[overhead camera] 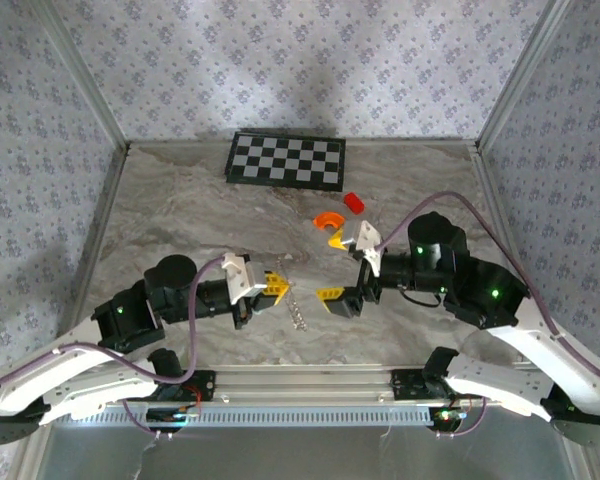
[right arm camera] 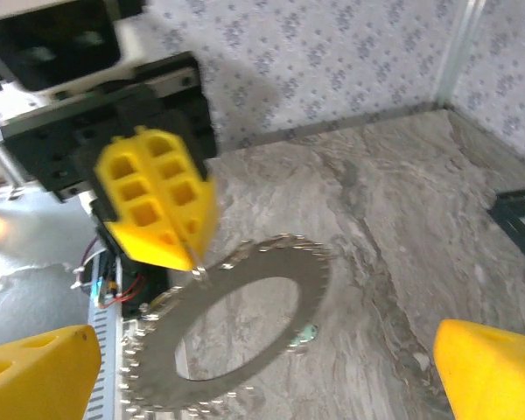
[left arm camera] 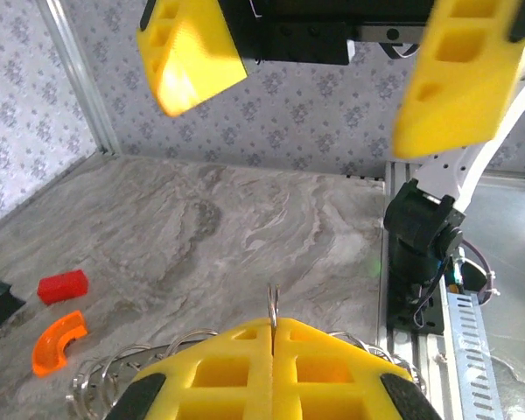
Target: Put the keys on the keyring
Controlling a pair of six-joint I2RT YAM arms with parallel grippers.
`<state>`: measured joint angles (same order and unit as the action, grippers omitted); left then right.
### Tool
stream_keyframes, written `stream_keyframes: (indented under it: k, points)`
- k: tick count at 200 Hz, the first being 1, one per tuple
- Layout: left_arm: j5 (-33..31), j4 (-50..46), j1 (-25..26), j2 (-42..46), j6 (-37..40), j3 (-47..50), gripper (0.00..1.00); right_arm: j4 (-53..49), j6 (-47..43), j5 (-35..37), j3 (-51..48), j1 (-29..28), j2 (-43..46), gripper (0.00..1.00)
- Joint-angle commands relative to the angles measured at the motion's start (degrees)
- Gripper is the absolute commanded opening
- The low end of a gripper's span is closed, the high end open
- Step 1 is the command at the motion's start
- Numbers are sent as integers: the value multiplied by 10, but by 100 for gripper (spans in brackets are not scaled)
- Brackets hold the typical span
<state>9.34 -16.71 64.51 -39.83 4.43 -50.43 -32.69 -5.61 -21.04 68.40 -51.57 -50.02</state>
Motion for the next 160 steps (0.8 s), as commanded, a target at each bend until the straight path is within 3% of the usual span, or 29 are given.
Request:
stream_keyframes:
  k: [1,68,97,160]
  points:
    - [-41,-10,0,20,-28,3,0,16,45,-15,-27,22,-9,100]
    - [-154,-76,-1,84,-68,29,0,83,143,70,-84,66,-110,100]
    - [-210,-93,-1,123,-79,41,0,137,192,64,-103,57,-190,98]
    - [-224,-87,-1,184,-101,62,0,147,204,67,-46,23,-373,94]
